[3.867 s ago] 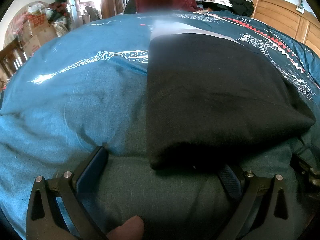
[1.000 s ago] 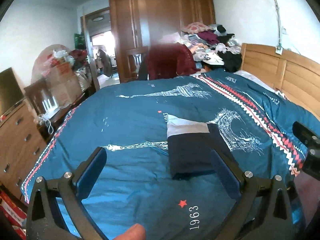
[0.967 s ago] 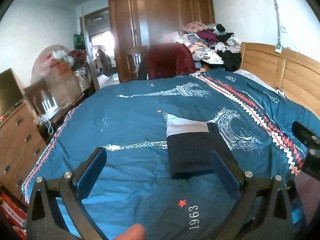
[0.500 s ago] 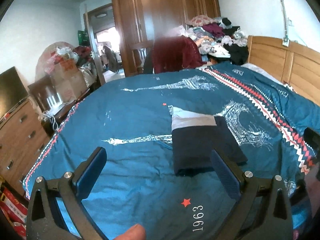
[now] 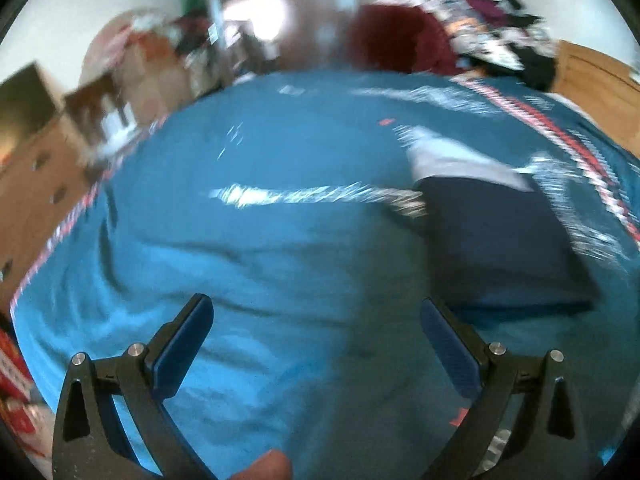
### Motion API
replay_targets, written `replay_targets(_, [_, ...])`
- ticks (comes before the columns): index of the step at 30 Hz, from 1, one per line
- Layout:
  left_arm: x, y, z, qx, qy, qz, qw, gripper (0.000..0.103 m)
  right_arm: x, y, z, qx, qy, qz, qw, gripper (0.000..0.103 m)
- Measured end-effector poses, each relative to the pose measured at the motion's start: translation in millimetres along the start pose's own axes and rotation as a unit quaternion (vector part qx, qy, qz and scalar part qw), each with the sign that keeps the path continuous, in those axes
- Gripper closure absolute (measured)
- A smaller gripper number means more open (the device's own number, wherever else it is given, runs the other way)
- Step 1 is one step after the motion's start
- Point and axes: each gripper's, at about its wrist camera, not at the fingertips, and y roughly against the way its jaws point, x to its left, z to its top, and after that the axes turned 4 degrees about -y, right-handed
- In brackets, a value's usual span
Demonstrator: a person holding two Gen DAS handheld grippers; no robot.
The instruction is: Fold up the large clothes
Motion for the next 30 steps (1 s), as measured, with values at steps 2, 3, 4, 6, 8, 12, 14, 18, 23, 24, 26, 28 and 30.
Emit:
replay_targets(2, [11.0,-35.3,-6.3,0.023,0.006,0.023,0.9995,0.0,1.8,-30.4,-6.9,0.016,0.0,0.012,1.0,0.0])
replay_targets(3, [13.6,-48.8,-10.5,0.033,0.005,0.03,0.999,0.0,3.5,-45.3,-11.4,0.023,0.0,0.019,1.0,0.0])
replay_targets(4, [15.6,-63.0,-15.2,0.046,0.003,0.037,0.9983,0.0,6.1,-65.1,-19.2,0.037,0.002,0.027,0.999,0.0])
replay_targets(6, [13.8,-86.3,-26.2,0.066,-0.009,0.039,0.997,0.0,9.0,-91.4,-29.9,0.05,0.008,0.041,0.998,0.0])
replay_targets(8, [9.4,-102.5,-40.6,0.076,-0.017,0.04,0.9962,0.0,11.7,-110.3,-40.4,0.056,0.019,0.042,0.997,0.0])
replay_targets(12, [8.4,-104.8,-47.1,0.051,-0.017,0.042,0.9977,0.0,9.1,-146.6,-61.4,0.094,0.031,0.028,0.995,0.0])
replay_targets(14, [8.1,-104.6,-51.0,0.041,-0.016,0.042,0.9982,0.0,0.2,-162.6,-72.9,0.119,0.016,0.041,0.992,0.0])
replay_targets(18, [6.9,-103.5,-49.4,0.038,-0.019,0.045,0.9981,0.0,-8.0,-156.8,-84.1,0.085,0.007,0.061,0.994,0.0])
replay_targets(23, [6.9,-101.2,-47.5,0.036,-0.02,0.047,0.9981,0.0,-9.1,-151.0,-94.2,0.062,0.007,0.064,0.996,0.0])
replay_targets(24, [7.3,-100.5,-48.2,0.035,-0.02,0.048,0.998,0.0,-8.1,-150.6,-96.4,0.058,0.007,0.065,0.996,0.0])
replay_targets(26, [7.1,-100.5,-48.2,0.035,-0.021,0.049,0.998,0.0,-6.9,-150.3,-99.4,0.06,0.006,0.067,0.996,0.0])
replay_targets(28, [6.9,-100.7,-47.2,0.035,-0.021,0.05,0.9979,0.0,-6.8,-150.5,-100.9,0.06,0.005,0.071,0.996,0.0])
replay_targets(30, [6.7,-100.7,-47.1,0.035,-0.021,0.05,0.9979,0.0,-6.6,-153.8,-98.7,0.062,0.003,0.074,0.995,0.0])
